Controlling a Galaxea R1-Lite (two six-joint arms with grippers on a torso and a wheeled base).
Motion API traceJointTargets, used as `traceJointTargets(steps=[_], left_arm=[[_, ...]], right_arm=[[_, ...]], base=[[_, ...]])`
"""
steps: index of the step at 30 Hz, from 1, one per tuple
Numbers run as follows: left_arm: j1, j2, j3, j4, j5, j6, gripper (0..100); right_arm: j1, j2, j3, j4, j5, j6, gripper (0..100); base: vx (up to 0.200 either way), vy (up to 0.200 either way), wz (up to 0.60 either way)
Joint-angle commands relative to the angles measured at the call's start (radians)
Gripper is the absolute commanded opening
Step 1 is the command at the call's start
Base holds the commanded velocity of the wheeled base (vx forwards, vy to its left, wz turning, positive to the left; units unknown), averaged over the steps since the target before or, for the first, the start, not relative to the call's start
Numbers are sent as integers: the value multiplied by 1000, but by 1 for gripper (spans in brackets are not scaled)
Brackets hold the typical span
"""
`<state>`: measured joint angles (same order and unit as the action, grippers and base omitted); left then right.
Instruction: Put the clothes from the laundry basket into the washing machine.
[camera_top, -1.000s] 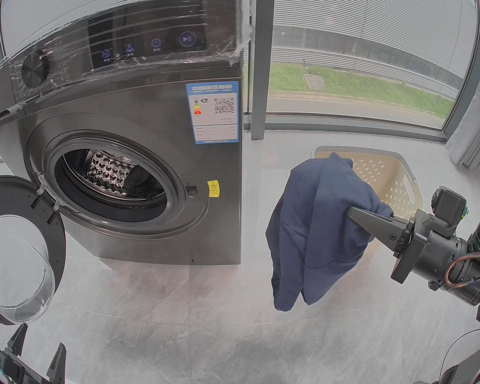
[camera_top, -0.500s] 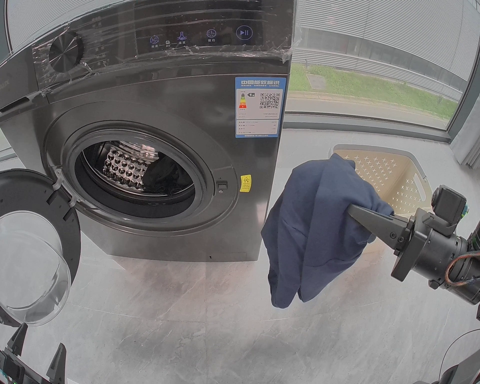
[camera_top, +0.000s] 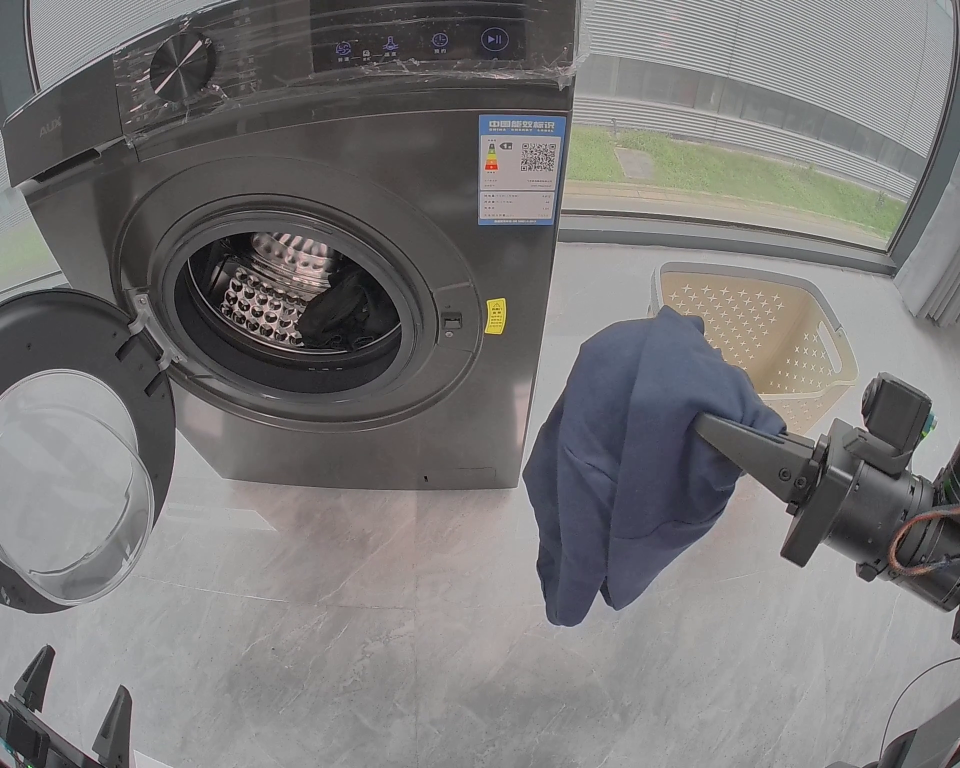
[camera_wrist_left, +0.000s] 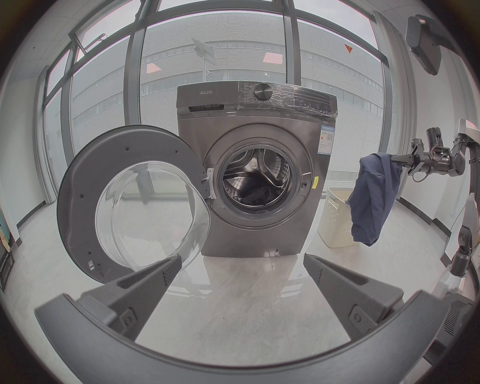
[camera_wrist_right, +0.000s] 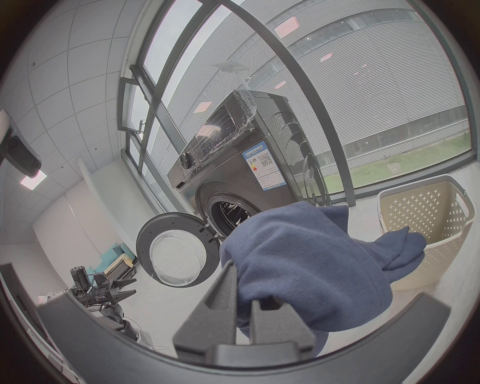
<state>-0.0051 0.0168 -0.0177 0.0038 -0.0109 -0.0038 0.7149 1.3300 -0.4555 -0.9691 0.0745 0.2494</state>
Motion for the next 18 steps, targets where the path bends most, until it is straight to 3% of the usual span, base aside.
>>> traceJointTargets(steps=[1, 18], left_arm=[[-1, -14, 15, -1, -1, -1, 100], [-1, -14, 15, -1, -1, -2, 100]], right_arm=[[0, 1, -2, 0, -1, 1, 0], [-2, -2, -5, 0, -4, 1, 0]], base=[[0, 200, 0], [0, 200, 0]])
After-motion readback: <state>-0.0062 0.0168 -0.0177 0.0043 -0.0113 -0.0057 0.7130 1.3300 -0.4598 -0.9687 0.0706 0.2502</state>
